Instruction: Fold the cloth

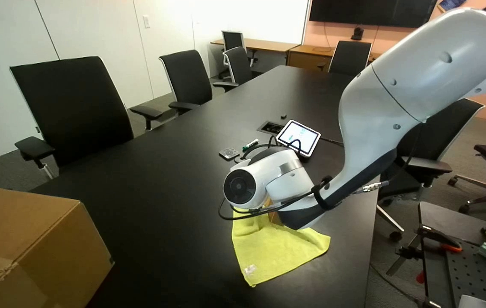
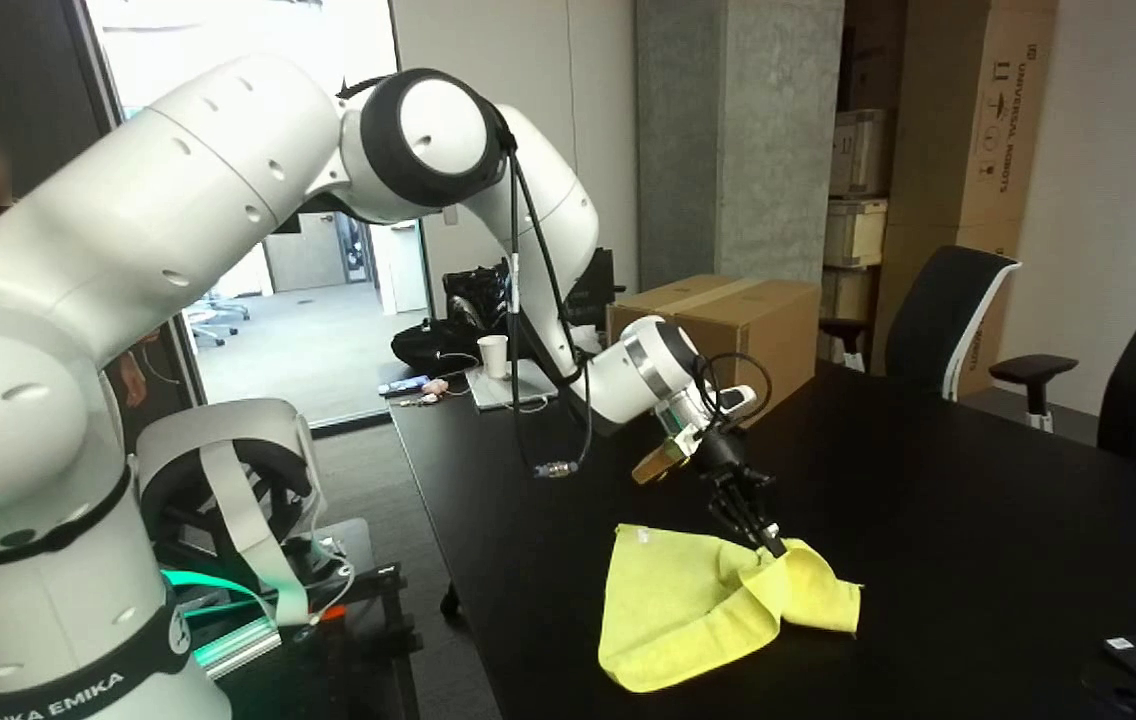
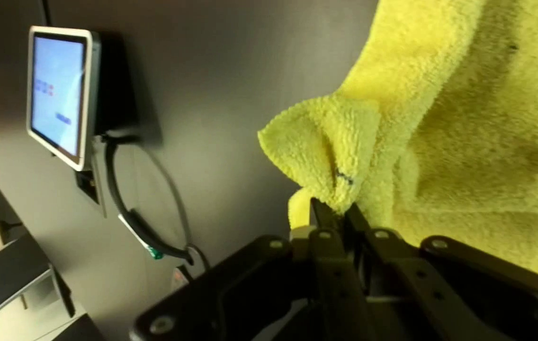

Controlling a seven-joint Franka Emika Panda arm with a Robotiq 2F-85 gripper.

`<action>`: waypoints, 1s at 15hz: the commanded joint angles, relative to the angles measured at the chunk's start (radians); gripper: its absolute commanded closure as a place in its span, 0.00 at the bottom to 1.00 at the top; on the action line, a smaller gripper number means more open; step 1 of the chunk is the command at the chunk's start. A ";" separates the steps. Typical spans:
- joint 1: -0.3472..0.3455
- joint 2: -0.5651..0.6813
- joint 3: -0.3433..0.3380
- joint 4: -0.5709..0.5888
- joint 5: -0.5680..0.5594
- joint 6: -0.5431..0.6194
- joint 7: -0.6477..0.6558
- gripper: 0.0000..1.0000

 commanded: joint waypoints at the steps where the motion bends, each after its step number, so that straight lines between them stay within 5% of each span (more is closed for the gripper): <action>1: -0.110 -0.033 0.095 -0.032 0.027 0.150 -0.077 0.97; 5: -0.201 -0.060 0.158 -0.089 0.125 0.323 -0.217 0.96; 6: -0.223 -0.066 0.175 -0.099 0.169 0.358 -0.266 0.70; 8: -0.267 -0.084 0.210 -0.130 0.281 0.422 -0.386 0.63; 12: -0.353 -0.148 0.305 -0.222 0.546 0.511 -0.661 0.31; 15: -0.404 -0.212 0.368 -0.291 0.684 0.474 -0.820 0.09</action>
